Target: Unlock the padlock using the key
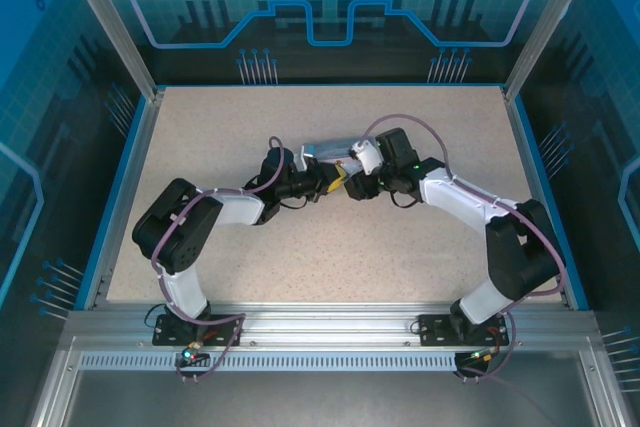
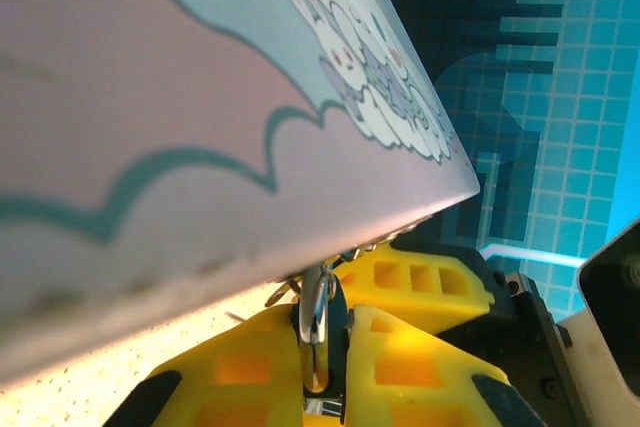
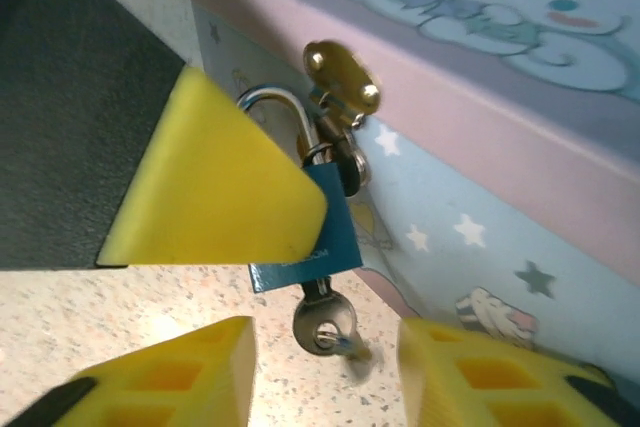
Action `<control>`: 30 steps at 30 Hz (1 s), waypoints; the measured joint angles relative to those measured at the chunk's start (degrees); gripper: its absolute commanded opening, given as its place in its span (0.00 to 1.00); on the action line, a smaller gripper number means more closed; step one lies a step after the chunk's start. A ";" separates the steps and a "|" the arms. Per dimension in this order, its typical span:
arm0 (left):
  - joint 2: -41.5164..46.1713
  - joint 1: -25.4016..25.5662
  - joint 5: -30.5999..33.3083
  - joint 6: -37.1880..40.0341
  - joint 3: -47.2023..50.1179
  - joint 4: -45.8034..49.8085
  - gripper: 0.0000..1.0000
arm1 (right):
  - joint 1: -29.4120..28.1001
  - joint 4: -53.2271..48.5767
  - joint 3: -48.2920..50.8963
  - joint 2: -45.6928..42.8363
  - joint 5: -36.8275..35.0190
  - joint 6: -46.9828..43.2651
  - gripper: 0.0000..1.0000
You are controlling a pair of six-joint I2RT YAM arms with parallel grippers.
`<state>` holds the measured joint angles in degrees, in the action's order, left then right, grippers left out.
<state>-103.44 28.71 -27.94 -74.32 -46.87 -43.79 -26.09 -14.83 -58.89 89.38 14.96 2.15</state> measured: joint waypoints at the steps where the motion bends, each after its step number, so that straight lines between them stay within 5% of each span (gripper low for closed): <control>1: 0.00 0.00 0.00 0.22 0.00 0.02 0.00 | 0.81 0.48 0.85 -0.94 1.07 0.87 0.49; 12: 0.00 0.00 0.00 5.09 0.13 3.21 0.00 | 4.85 10.45 11.28 -8.02 7.74 18.10 0.58; 27: 0.52 -0.11 -0.46 14.49 1.31 12.87 0.00 | 4.76 27.80 18.80 0.07 6.84 39.32 0.59; 30: 0.50 -0.11 -0.39 16.28 1.31 13.99 0.07 | 4.76 28.74 18.69 1.31 6.49 41.00 0.59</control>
<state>-102.94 28.60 -28.34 -58.04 -45.56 -29.80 -21.32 13.91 -40.21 90.70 21.45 43.16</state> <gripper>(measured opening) 0.107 0.587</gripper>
